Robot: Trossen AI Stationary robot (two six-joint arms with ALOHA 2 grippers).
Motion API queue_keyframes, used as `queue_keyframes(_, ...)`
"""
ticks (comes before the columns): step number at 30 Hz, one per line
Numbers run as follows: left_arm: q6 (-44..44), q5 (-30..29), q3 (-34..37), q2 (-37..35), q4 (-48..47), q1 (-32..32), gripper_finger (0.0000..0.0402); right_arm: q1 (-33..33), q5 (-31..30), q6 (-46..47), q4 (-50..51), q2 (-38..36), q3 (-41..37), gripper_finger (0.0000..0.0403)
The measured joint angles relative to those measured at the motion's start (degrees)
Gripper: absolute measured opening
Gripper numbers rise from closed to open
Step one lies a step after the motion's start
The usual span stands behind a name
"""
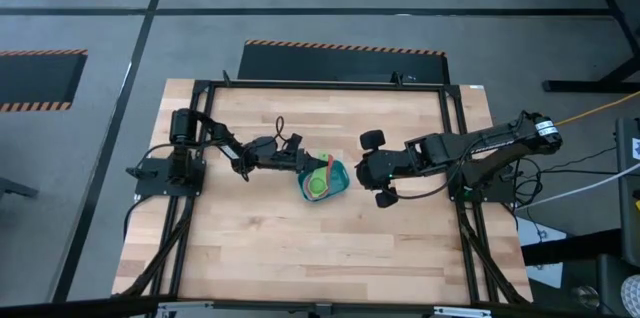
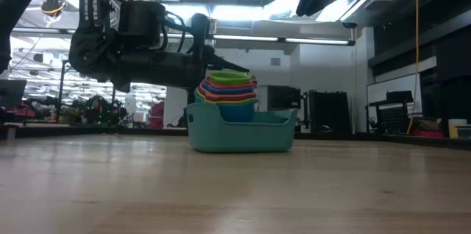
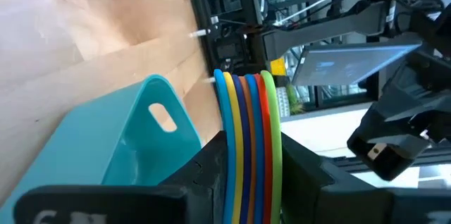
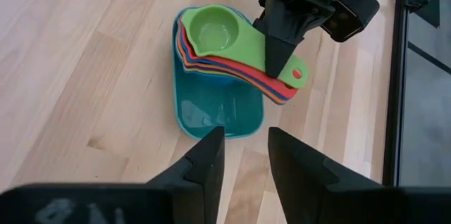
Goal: Nest measuring cups in basket
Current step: Put the stacked measuring cups into the green bin, then return to Home Position
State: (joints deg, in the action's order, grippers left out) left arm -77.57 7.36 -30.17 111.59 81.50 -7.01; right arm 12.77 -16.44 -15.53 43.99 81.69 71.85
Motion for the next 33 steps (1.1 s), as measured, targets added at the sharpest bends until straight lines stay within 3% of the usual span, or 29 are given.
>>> queue_keyframes(11, 4.2, 0.8, 0.0, 0.0, -0.1, 0.0, 0.0091, 0.0, 0.0, 0.0, 0.0, 0.0, 0.0, 0.0115)
queue_keyframes(22, 4.7, 0.7, 0.0, 0.0, 0.2, -0.9, 0.0138, 0.0, 0.0, 0.0, 0.0, 0.0, 0.0, 0.0115)
queue_keyframes(33, 10.9, 0.9, 0.0, 0.0, 0.1, -3.6, 0.0143, 0.0, 0.1, 0.3, 0.0, 0.0, 0.0, 0.0115)
